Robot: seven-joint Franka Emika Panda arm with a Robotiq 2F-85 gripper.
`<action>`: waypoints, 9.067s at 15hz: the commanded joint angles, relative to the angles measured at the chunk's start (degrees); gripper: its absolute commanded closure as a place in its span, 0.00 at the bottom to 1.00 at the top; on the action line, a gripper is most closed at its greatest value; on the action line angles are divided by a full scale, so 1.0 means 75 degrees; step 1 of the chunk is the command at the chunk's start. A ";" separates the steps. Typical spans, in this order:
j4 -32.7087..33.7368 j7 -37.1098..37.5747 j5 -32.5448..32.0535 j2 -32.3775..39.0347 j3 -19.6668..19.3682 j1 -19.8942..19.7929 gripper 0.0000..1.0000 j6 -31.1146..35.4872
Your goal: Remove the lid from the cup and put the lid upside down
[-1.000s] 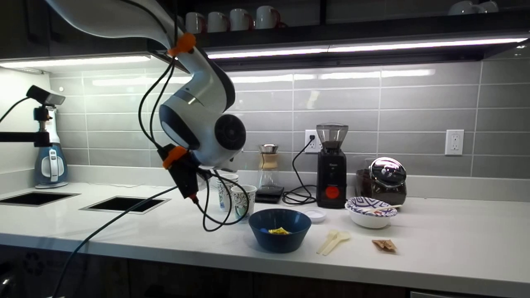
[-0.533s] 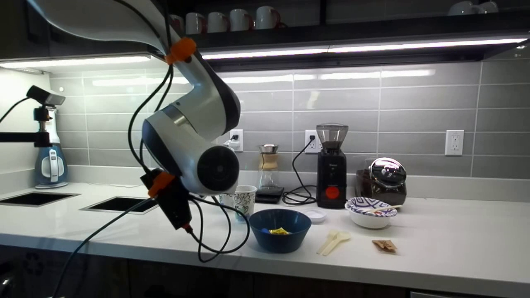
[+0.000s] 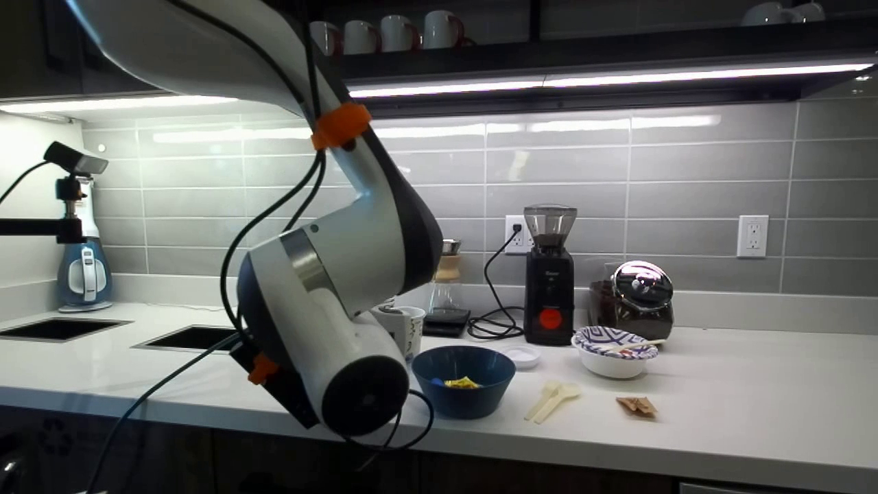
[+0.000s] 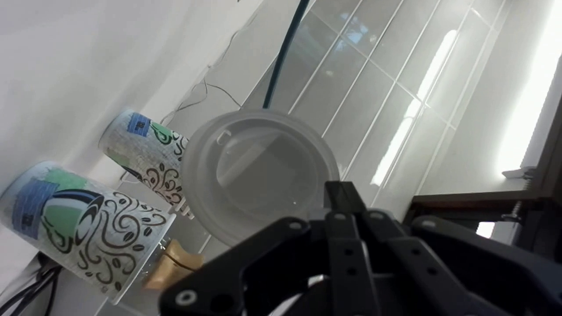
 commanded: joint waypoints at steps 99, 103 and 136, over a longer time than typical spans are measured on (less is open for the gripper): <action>0.1692 0.4918 0.3238 0.1881 0.0607 0.1667 0.00 0.5747; 0.1939 0.5420 0.3476 0.1790 0.1026 0.2092 0.00 0.7437; 0.1646 1.7108 -1.0295 0.0897 -0.2483 0.6866 0.00 0.7543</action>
